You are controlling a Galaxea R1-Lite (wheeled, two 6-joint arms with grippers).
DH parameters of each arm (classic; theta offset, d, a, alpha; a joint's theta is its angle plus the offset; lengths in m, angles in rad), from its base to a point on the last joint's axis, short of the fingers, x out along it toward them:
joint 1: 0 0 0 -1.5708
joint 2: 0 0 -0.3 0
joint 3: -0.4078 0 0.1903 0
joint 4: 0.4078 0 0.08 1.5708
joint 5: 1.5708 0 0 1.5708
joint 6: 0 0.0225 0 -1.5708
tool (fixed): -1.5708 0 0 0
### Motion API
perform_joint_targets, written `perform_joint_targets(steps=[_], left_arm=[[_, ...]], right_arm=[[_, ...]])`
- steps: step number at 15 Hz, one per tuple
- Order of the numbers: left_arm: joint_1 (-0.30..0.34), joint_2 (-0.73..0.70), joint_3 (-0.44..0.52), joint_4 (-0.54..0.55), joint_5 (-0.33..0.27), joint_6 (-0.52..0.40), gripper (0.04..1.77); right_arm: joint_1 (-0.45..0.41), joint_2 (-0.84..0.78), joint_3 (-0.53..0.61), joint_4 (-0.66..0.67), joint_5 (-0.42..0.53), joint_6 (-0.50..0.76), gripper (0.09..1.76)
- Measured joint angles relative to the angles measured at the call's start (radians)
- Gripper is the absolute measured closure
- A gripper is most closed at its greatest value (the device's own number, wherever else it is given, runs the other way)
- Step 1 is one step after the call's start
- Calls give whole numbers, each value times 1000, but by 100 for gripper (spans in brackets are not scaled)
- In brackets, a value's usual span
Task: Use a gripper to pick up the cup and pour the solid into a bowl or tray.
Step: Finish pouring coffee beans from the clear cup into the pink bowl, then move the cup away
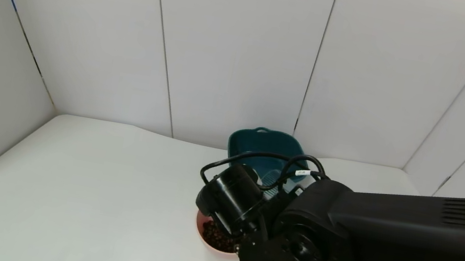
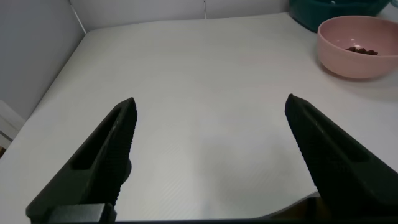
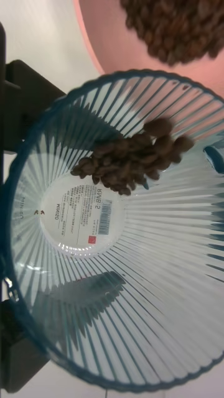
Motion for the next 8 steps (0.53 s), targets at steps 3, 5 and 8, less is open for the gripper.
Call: perform_joint_targets(steps=[3,5,8], left_arm=[[-1,0,0,0,0,0,9],[-1,0,0,0,0,0,9],[0,0,0,0,0,0,9]], right_arm=[[-23,-49,3,2,114,107,53],[-36,-99,16,-2,202,181,53],[-65,-180,54,-16,277,280,53]])
